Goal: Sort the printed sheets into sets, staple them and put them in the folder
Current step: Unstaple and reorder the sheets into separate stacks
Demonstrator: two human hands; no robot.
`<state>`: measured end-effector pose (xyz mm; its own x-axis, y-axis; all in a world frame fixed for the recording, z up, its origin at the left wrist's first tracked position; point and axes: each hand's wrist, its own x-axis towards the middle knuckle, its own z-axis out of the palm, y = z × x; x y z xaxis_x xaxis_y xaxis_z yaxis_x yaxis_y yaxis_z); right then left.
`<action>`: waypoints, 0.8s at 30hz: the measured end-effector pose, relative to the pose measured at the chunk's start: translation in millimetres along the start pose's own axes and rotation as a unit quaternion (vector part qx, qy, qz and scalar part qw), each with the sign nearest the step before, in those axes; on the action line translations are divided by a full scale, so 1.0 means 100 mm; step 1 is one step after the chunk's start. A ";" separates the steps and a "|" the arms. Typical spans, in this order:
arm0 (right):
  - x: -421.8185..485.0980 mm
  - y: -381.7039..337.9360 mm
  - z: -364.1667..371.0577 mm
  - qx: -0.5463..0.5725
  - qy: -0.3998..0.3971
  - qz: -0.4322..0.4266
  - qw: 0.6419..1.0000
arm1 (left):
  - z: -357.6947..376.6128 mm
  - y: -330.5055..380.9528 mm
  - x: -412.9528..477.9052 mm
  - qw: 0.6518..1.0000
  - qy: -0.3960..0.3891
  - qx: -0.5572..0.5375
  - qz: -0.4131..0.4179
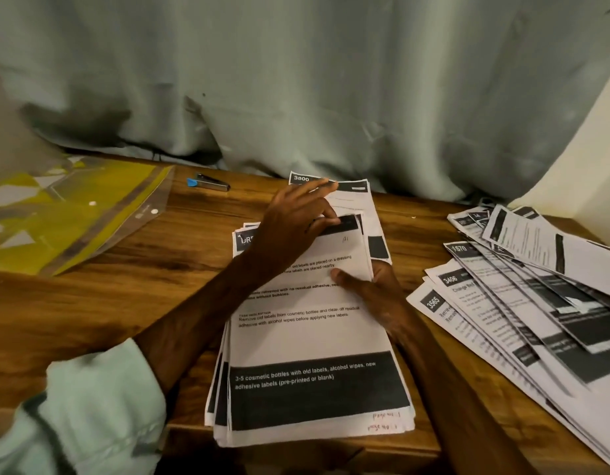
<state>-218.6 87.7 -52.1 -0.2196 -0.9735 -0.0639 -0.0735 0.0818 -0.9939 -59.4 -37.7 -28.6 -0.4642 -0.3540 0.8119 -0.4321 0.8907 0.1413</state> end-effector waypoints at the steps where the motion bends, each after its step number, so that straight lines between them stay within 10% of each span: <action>1: 0.01 0.00 0.00 -0.002 0.001 -0.004 1.000 | 0.02 -0.01 -0.02 0.999 0.019 0.018 0.020; 10: 0.01 0.00 0.00 -0.033 -0.002 -0.032 0.999 | 0.00 0.07 -0.05 0.970 0.161 0.145 0.107; 24: -0.07 -0.02 0.02 -0.041 -0.001 -0.053 0.998 | 0.17 0.09 -0.06 0.997 0.014 0.080 0.005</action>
<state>-215.3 94.2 -49.5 -0.2052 -0.9778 0.0420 -0.1767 -0.0052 -0.9843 -74.3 -32.4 -41.5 -0.4491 -0.3349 0.8283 -0.5459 0.8368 0.0423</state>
